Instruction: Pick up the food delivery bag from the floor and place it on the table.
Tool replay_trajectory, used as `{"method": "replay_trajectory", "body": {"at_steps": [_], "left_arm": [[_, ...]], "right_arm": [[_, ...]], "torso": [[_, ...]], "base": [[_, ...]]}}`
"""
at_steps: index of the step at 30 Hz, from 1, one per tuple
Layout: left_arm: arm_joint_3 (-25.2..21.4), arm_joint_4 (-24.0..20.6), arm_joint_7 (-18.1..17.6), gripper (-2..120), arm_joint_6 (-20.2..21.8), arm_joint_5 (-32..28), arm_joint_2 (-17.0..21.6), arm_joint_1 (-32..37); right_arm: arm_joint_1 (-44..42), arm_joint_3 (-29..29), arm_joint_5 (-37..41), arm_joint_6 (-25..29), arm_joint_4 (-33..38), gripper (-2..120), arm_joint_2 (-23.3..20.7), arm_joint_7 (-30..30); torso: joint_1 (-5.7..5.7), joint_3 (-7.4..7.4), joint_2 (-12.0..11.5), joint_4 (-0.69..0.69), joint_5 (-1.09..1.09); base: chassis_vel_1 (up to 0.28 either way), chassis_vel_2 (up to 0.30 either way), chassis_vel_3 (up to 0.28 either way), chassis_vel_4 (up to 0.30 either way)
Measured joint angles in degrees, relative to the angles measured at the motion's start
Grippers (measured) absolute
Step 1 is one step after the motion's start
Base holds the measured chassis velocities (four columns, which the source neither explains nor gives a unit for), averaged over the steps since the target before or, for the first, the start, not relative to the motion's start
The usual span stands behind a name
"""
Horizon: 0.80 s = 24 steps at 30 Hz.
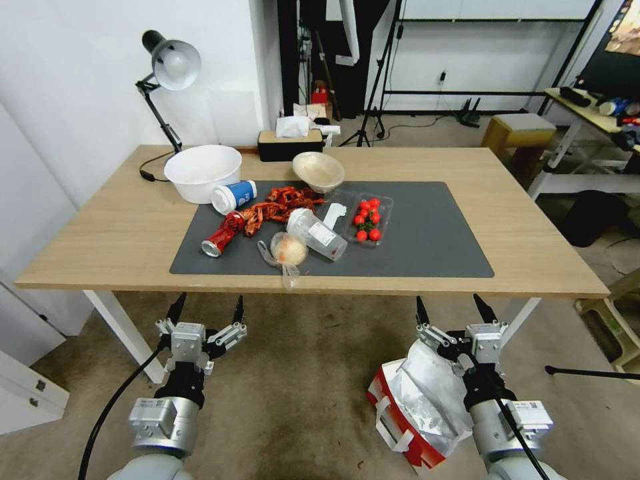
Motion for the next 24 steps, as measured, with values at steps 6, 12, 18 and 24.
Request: {"method": "replay_trajectory", "body": {"at_steps": [6, 12, 18, 24], "left_arm": [[0.08, 0.0, -0.17, 100, 0.09, -0.31, 0.13, -0.06], [3.3, 0.07, -5.7, 100, 6.05, -8.5, 3.9, -2.12], [7.5, 0.21, -12.89, 100, 13.97, -19.18, 8.89, -4.76], [9.82, 0.56, -16.04, 100, 12.41, -26.57, 11.62, -5.14]], "right_arm": [[-0.54, -0.32, -0.31, -1.34, 0.18, 100, 0.58, -0.24], [-5.25, -4.02, -3.43, -12.47, 2.29, 100, 5.71, -3.17], [-5.68, -4.28, -3.89, -12.55, 2.77, 100, 6.17, -3.53], [-5.71, -4.22, -4.26, -11.68, 3.16, 100, 6.18, -3.38]], "torso": [[0.0, 0.0, 0.0, 0.02, 0.0], [0.0, 0.0, 0.0, -0.02, -0.01], [0.0, 0.0, 0.0, -0.01, 0.0], [0.0, 0.0, 0.0, -0.01, 0.0]], "base": [[0.0, 0.0, 0.0, 0.0], [0.0, 0.0, 0.0, 0.0], [0.0, 0.0, 0.0, 0.0], [0.0, 0.0, 0.0, 0.0]]}}
